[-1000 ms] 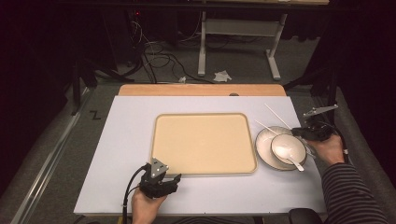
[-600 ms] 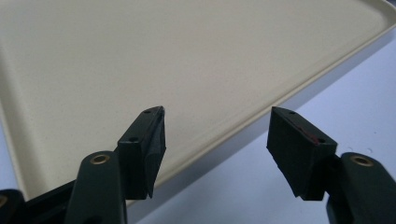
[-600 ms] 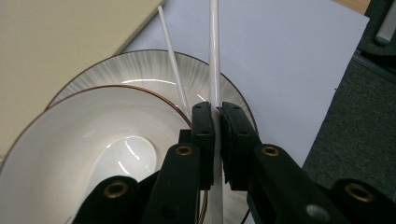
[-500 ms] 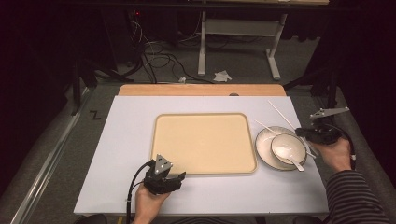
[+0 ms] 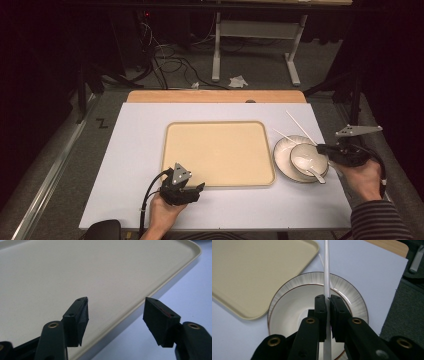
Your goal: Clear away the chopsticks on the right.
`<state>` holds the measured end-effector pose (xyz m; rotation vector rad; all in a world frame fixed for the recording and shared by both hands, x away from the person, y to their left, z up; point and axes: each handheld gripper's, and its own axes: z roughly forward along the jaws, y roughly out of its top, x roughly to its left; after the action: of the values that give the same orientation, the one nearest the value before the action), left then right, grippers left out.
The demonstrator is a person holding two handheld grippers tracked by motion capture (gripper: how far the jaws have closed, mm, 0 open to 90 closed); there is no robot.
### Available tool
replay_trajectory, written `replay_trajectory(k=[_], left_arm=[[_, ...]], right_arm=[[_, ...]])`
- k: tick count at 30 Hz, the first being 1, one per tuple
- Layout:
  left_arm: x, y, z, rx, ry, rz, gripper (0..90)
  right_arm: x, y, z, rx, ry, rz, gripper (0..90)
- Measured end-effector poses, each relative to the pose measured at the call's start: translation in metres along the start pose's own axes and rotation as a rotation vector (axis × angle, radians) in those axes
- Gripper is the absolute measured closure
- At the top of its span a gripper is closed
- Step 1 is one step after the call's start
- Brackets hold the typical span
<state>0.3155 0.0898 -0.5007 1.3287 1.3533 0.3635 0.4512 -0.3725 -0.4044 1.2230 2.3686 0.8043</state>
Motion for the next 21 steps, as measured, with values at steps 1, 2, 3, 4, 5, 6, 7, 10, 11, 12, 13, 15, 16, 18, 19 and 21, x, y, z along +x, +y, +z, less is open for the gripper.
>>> replay_trajectory(k=[1,2,3,4,5,6,7,10,11,12,13,15,16,18,19,21], left_arm=[[0.000,0.000,0.001,0.006,-0.004,0.008,37.4],[-0.001,0.000,0.002,0.004,-0.008,0.005,37.5],[-0.001,0.001,0.002,0.005,-0.013,0.006,37.5],[-0.002,0.001,0.003,0.008,-0.017,0.010,37.7],[-0.002,0.001,0.004,0.013,-0.022,0.015,37.8],[-0.003,0.001,0.005,0.010,-0.025,0.010,37.8],[-0.003,0.001,0.005,0.013,-0.031,0.015,37.8],[-0.005,0.001,0.008,0.015,-0.041,0.024,37.8],[-0.007,0.001,0.008,0.013,-0.045,0.034,37.9],[-0.008,0.000,0.008,0.013,-0.049,0.044,37.8],[-0.008,0.000,0.009,0.014,-0.053,0.051,37.9],[-0.009,0.000,0.009,0.016,-0.063,0.050,37.9],[-0.010,0.001,0.010,0.013,-0.064,0.045,37.8],[-0.009,0.001,0.011,0.011,-0.069,0.045,37.9],[-0.009,0.001,0.011,0.011,-0.069,0.045,37.8],[-0.009,0.002,0.012,0.013,-0.076,0.044,37.9]], right_arm=[[0.001,-0.001,-0.003,-0.012,-0.001,0.005,86.3],[0.003,-0.002,-0.006,-0.015,-0.003,0.012,86.4],[0.005,-0.002,-0.008,-0.018,-0.005,0.012,86.3],[0.007,-0.003,-0.011,-0.023,-0.008,0.013,86.3],[0.009,-0.004,-0.014,-0.022,-0.009,0.012,86.4],[0.011,-0.005,-0.016,-0.032,-0.008,0.011,86.3],[0.014,-0.006,-0.018,-0.032,-0.009,0.001,86.3],[0.024,-0.008,-0.024,-0.038,-0.008,0.002,86.3],[0.028,-0.008,-0.026,-0.037,-0.011,0.001,86.3],[0.032,-0.009,-0.028,-0.046,-0.009,-0.001,86.3],[0.036,-0.010,-0.030,-0.047,-0.003,-0.006,86.3],[0.043,-0.011,-0.032,-0.049,0.003,-0.020,86.3],[0.047,-0.011,-0.033,-0.047,0.003,-0.022,86.3],[0.055,-0.011,-0.034,-0.050,0.010,-0.026,86.3],[0.059,-0.011,-0.034,-0.051,0.010,-0.035,86.3],[0.066,-0.011,-0.035,-0.051,0.015,-0.040,86.3]])
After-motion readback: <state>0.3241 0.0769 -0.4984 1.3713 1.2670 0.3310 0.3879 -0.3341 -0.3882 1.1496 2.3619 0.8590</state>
